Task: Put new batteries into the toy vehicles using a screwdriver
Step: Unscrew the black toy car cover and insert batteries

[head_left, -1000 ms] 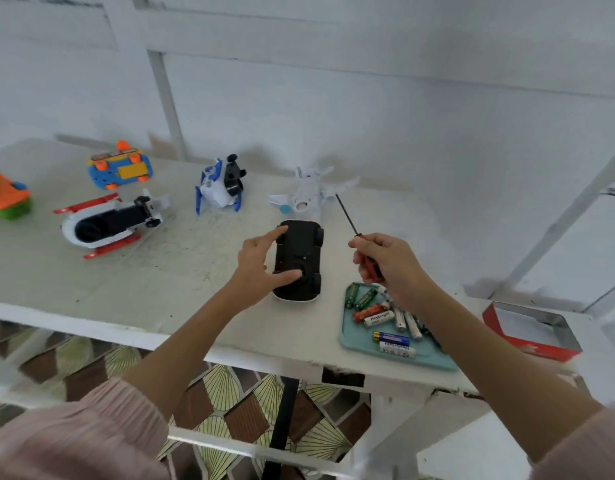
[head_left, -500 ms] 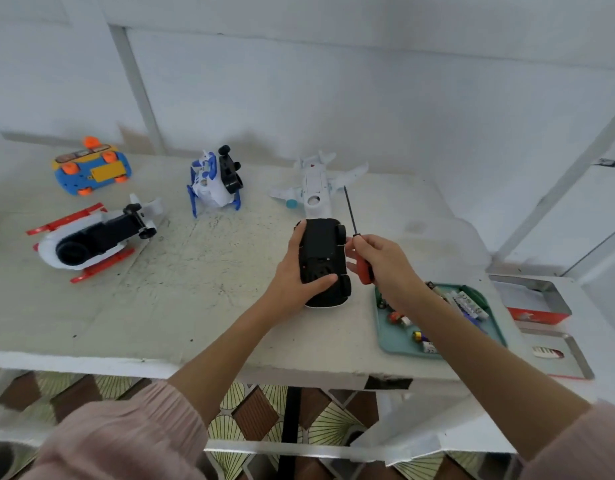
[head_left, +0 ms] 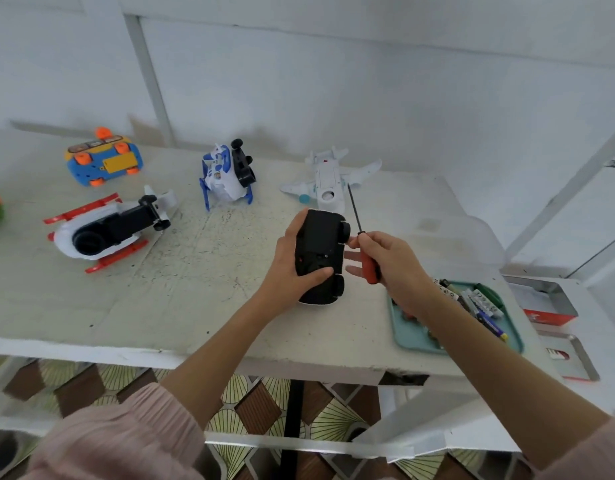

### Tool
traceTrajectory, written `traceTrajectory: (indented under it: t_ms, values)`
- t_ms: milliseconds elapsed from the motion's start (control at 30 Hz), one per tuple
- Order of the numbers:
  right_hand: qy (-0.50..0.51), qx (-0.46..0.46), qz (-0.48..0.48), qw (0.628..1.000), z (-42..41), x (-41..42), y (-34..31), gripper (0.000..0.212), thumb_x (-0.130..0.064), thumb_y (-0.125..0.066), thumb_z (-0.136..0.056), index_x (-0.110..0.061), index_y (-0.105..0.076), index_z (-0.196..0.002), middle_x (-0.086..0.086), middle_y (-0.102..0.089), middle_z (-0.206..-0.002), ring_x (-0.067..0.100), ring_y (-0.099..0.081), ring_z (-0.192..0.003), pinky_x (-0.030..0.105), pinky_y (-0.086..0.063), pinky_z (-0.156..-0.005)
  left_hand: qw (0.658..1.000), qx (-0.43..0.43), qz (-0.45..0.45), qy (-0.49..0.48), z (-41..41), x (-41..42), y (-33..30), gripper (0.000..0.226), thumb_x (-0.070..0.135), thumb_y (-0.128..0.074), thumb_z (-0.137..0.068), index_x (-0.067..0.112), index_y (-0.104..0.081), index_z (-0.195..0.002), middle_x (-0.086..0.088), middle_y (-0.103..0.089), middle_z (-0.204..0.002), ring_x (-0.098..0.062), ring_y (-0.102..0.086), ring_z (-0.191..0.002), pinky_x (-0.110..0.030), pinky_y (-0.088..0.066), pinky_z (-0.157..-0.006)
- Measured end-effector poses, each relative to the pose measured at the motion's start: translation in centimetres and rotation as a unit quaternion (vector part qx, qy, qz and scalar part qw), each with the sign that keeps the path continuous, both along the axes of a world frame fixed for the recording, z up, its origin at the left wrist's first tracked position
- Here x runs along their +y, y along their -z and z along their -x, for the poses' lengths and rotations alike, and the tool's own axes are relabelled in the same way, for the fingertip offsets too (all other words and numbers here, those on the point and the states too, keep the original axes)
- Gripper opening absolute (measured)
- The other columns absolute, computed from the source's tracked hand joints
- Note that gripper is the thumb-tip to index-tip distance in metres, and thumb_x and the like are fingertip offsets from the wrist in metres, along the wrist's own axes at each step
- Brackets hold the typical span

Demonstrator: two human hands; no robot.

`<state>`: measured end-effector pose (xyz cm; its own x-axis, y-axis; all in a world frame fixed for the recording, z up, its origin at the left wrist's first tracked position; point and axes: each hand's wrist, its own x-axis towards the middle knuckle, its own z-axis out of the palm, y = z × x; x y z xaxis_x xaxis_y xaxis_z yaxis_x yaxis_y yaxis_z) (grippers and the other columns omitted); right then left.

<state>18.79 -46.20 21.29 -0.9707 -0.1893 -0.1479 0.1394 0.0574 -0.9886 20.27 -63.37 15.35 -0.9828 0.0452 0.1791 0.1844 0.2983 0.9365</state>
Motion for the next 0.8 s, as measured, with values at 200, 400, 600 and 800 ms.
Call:
traceTrajectory:
  t_ms: [200, 400, 600, 800]
  values:
    - [-0.033, 0.096, -0.167, 0.981, -1.1, 2.0, -1.4, 0.015, -0.02, -0.06, -0.089, -0.009, -0.069, -0.093, 0.005, -0.067, -0.065, 0.016, -0.053, -0.041, 0.023, -0.047, -0.043, 0.998, 0.027, -0.023, -0.047, -0.9, -0.9, 0.0, 0.093, 0.018, -0.072, -0.084, 0.055, -0.006, -0.138, 0.017, -0.019, -0.143, 0.0, -0.029, -0.126, -0.028, -0.031, -0.107]
    - [-0.045, 0.158, -0.272, 0.948, -1.7, 2.6, -1.5, 0.009, -0.023, -0.068, -0.082, -0.017, -0.074, -0.084, -0.006, -0.056, -0.048, 0.003, -0.047, -0.044, 0.013, -0.042, -0.051, 0.991, 0.035, -0.077, -0.103, -1.8, -0.2, 1.0, 0.083, 0.007, -0.067, -0.086, 0.034, -0.014, -0.144, 0.024, -0.021, -0.137, 0.033, -0.028, -0.111, -0.001, -0.036, -0.089]
    - [-0.06, 0.159, -0.297, 0.94, -1.7, 2.3, -1.6, 0.008, -0.024, -0.068, -0.081, -0.019, -0.075, -0.082, 0.007, -0.061, -0.054, 0.009, -0.048, -0.049, 0.021, -0.043, -0.056, 0.992, 0.034, -0.071, -0.099, -2.1, 0.3, 0.6, 0.09, 0.011, -0.067, -0.084, 0.042, -0.008, -0.144, 0.013, -0.022, -0.147, -0.011, -0.034, -0.135, -0.036, -0.037, -0.11]
    - [-0.064, 0.171, -0.289, 0.94, -1.5, 2.6, -1.5, 0.008, -0.022, -0.068, -0.081, -0.018, -0.075, -0.08, 0.02, -0.065, -0.064, 0.016, -0.046, -0.052, 0.027, -0.043, -0.057, 0.987, -0.026, -0.081, -0.133, -1.8, 0.2, 0.8, 0.096, 0.01, -0.075, -0.079, 0.028, -0.012, -0.149, 0.005, -0.03, -0.145, -0.022, -0.045, -0.129, -0.037, -0.041, -0.106]
